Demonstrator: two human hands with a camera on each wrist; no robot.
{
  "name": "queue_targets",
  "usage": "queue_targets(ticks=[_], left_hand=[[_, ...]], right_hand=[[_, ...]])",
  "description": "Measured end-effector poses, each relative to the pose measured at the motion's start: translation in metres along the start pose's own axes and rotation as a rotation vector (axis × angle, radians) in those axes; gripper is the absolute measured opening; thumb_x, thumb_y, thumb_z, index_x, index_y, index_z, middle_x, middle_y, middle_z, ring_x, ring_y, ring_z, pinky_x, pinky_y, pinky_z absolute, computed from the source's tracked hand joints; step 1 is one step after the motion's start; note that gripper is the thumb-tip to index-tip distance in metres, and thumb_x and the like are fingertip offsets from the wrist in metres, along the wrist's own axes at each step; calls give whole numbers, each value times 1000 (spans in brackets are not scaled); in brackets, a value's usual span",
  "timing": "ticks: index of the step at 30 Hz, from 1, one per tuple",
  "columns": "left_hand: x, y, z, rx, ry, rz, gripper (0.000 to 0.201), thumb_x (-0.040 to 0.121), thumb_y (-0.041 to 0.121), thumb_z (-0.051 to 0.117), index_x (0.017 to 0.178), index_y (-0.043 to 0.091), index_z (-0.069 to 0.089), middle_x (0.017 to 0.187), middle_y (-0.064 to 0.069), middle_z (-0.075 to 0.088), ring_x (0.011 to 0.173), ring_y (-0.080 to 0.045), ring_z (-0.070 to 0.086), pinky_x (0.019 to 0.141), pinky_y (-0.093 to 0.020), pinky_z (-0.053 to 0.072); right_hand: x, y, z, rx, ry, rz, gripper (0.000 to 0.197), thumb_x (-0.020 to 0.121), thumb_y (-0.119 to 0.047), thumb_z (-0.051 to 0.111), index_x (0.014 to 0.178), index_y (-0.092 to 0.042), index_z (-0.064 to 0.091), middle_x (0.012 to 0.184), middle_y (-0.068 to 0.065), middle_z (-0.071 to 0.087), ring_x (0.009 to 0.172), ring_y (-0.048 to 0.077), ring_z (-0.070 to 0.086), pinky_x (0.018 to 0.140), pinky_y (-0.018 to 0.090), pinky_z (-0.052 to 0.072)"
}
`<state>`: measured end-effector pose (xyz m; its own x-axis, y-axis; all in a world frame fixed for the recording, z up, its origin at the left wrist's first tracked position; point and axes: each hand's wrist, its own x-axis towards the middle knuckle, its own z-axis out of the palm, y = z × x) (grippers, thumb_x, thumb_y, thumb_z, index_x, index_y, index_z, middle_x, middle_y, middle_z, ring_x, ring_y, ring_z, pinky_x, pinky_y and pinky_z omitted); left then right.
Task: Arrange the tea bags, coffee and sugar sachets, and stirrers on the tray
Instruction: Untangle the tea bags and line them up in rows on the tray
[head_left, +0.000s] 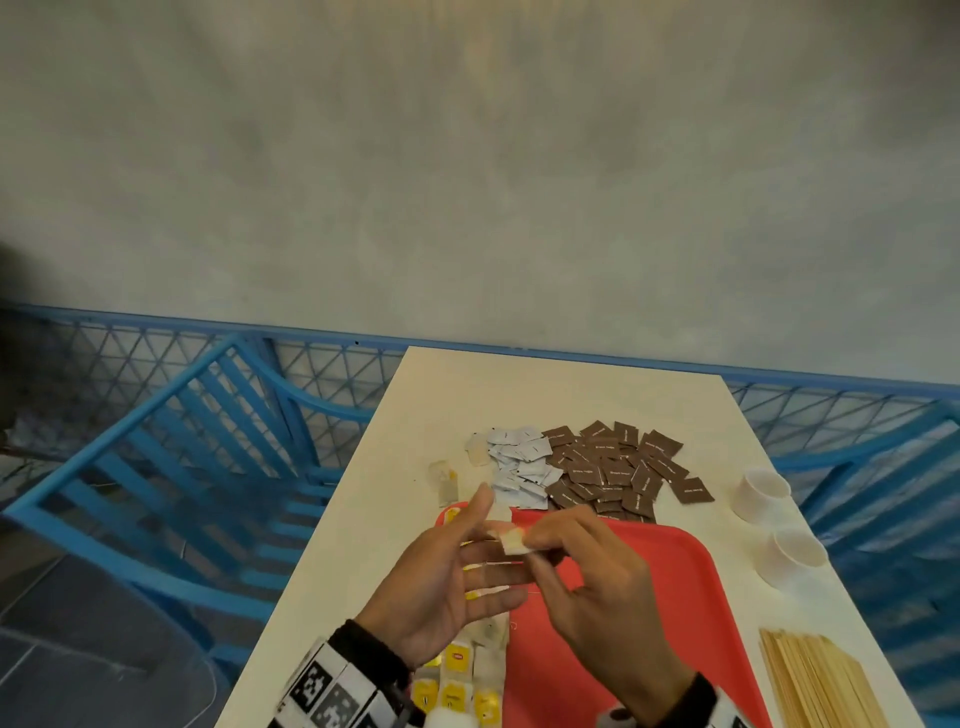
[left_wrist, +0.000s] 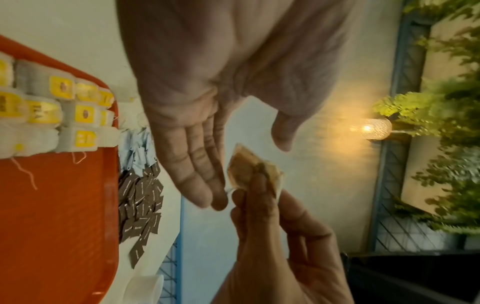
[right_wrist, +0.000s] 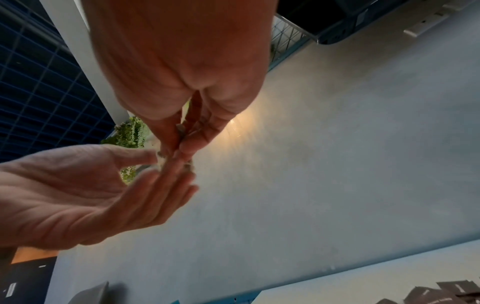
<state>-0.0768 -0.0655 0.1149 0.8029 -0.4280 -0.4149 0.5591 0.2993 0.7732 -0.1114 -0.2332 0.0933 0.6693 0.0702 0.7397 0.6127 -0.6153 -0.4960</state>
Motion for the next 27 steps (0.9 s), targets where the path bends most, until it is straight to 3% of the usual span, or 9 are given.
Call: queue_targets(ticks=[5, 8, 10, 13, 15, 17, 21, 24, 27], left_hand=[[-10, 8, 9, 122, 36, 168, 40, 68, 26, 81, 98, 1, 70, 85, -12, 66, 72, -21, 64, 63, -30, 55], [-14, 16, 14, 274, 69, 331, 25, 73, 28, 79, 88, 9, 73, 85, -12, 70, 75, -20, 65, 70, -36, 55], [-18, 23, 14, 457, 89, 496, 12, 81, 27, 77, 83, 15, 73, 88, -10, 72, 81, -23, 67, 78, -39, 56], [-23, 33, 15, 713, 63, 651, 6, 88, 23, 73, 84, 19, 73, 85, -1, 74, 84, -21, 69, 78, -30, 55], [-26, 35, 19, 786, 32, 689, 7, 90, 22, 71, 84, 19, 73, 83, 1, 74, 82, -17, 68, 78, -31, 55], [-27, 36, 23, 779, 18, 718, 8, 91, 22, 69, 85, 19, 72, 84, 1, 73, 82, -15, 68, 77, -31, 54], [-28, 33, 21, 741, -38, 683, 12, 91, 31, 70, 89, 19, 72, 87, 0, 73, 87, -23, 68, 81, -39, 54], [-30, 28, 18, 758, -47, 641, 24, 81, 48, 72, 93, 27, 69, 92, 3, 72, 88, -18, 68, 82, -50, 55], [-30, 28, 22, 683, -9, 731, 24, 79, 47, 73, 98, 33, 69, 97, 5, 73, 92, -14, 69, 81, -40, 58]], right_hand=[[-8, -2, -1, -31, 16, -69, 8, 83, 0, 71, 84, -7, 68, 94, 0, 64, 86, 6, 62, 73, 14, 50], [-13, -6, -8, 0, -46, -51, 12, 81, 1, 70, 86, -9, 68, 100, -2, 64, 91, 6, 64, 73, 18, 52], [-10, -13, -17, 101, -14, 78, 8, 80, -7, 66, 86, -13, 65, 97, -7, 64, 88, 9, 64, 68, 25, 52], [7, -22, -28, 275, 47, 347, 13, 88, -23, 72, 100, -24, 68, 97, -9, 68, 83, 15, 66, 64, 27, 53], [18, -23, -30, 308, -34, 379, 15, 86, -27, 75, 101, -30, 71, 97, -11, 70, 82, 13, 66, 64, 22, 49], [26, -24, -31, 295, -80, 354, 3, 86, -27, 74, 89, -28, 73, 84, -8, 70, 72, 9, 61, 59, 24, 45], [37, -23, -36, 392, -56, 417, 6, 84, -30, 74, 80, -25, 74, 72, 2, 68, 63, 25, 56, 57, 38, 45], [43, -24, -43, 409, -86, 433, 9, 85, -30, 74, 81, -23, 73, 73, 5, 67, 65, 31, 55, 58, 43, 46], [45, -26, -44, 397, -119, 417, 5, 86, -31, 72, 85, -26, 73, 76, 3, 68, 71, 36, 59, 61, 50, 47]])
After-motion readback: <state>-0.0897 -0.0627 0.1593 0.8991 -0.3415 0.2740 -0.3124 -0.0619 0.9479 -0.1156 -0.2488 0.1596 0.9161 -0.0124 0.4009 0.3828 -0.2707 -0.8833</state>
